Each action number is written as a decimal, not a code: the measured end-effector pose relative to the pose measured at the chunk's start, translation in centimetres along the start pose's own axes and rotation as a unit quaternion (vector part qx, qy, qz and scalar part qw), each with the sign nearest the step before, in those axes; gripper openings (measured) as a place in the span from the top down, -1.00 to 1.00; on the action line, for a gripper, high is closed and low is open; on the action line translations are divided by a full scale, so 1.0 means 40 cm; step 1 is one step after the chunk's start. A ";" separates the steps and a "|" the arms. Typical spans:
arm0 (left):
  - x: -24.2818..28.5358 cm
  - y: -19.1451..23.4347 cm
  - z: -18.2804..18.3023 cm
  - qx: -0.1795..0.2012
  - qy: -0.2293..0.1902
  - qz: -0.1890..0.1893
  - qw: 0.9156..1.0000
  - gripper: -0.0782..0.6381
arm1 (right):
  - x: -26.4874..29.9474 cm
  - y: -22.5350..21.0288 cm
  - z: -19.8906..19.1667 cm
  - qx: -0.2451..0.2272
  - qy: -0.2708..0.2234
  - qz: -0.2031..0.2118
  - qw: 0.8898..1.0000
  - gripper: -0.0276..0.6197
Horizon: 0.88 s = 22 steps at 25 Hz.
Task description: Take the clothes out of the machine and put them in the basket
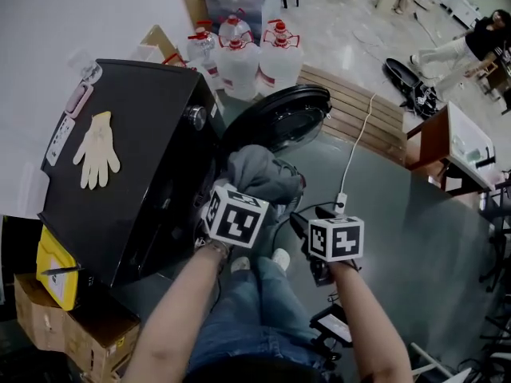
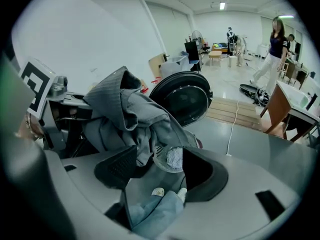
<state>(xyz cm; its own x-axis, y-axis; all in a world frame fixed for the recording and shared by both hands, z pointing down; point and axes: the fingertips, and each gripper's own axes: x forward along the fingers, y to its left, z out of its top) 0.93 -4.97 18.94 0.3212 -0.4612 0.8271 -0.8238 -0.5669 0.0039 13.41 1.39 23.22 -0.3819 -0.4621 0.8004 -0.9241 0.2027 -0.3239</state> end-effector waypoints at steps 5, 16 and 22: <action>0.001 -0.019 0.055 -0.006 -0.011 -0.022 1.000 0.53 | -0.013 -0.040 0.020 0.017 -0.010 -0.013 1.000 0.07; 0.096 -0.072 0.060 -0.021 -0.011 -0.047 0.999 0.53 | 0.041 -0.092 -0.015 0.043 -0.006 -0.013 0.999 0.11; 0.236 -0.088 -0.021 -0.039 -0.002 -0.042 0.998 0.53 | 0.113 -0.144 -0.064 0.040 0.008 -0.017 0.999 0.17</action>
<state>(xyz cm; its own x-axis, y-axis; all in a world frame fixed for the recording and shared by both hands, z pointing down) 6.46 -6.75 27.19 0.3918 -0.4179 0.8197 -0.8278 -0.5489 0.1158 17.03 0.34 29.99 -0.3505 -0.4539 0.8192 -0.9348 0.1166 -0.3354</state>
